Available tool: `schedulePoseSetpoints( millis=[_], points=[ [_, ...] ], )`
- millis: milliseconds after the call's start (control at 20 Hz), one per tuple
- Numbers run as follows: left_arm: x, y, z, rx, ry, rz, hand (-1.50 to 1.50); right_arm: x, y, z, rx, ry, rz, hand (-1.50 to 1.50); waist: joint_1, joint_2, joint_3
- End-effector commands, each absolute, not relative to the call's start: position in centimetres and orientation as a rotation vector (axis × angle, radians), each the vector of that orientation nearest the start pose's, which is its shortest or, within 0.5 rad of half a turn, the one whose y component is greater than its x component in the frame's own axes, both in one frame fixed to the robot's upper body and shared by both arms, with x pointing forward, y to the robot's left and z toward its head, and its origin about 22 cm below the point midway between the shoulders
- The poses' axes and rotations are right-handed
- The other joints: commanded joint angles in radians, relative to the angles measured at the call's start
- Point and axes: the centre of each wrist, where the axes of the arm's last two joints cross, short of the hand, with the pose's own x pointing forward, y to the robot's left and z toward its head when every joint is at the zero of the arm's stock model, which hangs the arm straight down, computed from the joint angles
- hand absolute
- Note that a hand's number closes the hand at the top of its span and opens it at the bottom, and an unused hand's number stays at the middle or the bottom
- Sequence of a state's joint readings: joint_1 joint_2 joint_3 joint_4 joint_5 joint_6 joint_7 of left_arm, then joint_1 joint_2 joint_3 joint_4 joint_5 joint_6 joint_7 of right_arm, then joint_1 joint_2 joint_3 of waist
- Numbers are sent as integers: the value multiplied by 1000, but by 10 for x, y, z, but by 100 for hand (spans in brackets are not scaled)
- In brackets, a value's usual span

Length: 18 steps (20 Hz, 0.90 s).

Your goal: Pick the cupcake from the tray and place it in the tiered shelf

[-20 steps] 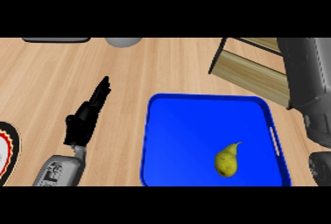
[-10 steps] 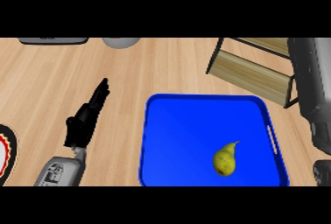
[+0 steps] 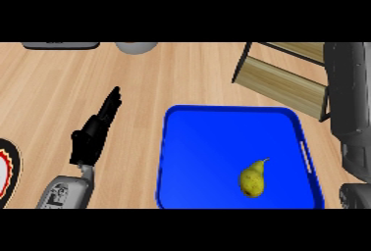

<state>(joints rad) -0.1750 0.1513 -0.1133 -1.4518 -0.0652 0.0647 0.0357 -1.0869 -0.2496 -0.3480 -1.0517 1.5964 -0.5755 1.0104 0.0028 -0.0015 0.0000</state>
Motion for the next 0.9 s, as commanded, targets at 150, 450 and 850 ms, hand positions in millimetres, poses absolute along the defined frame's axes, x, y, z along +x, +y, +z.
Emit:
schedulePoseSetpoints(
  millis=[150,450,850],
  points=[
    [263,214,12,102,-1579,-257,0,410,-221,291,-1616,-1398,-542,-150,3,-1,0],
    [285,215,4,106,-1579,-271,0,383,-224,334,-1533,-1535,-882,-150,-8,1,-1],
    [290,237,9,131,-1554,-225,0,303,-252,358,-1504,-1380,-1074,-150,-45,-13,-1]
  ],
)
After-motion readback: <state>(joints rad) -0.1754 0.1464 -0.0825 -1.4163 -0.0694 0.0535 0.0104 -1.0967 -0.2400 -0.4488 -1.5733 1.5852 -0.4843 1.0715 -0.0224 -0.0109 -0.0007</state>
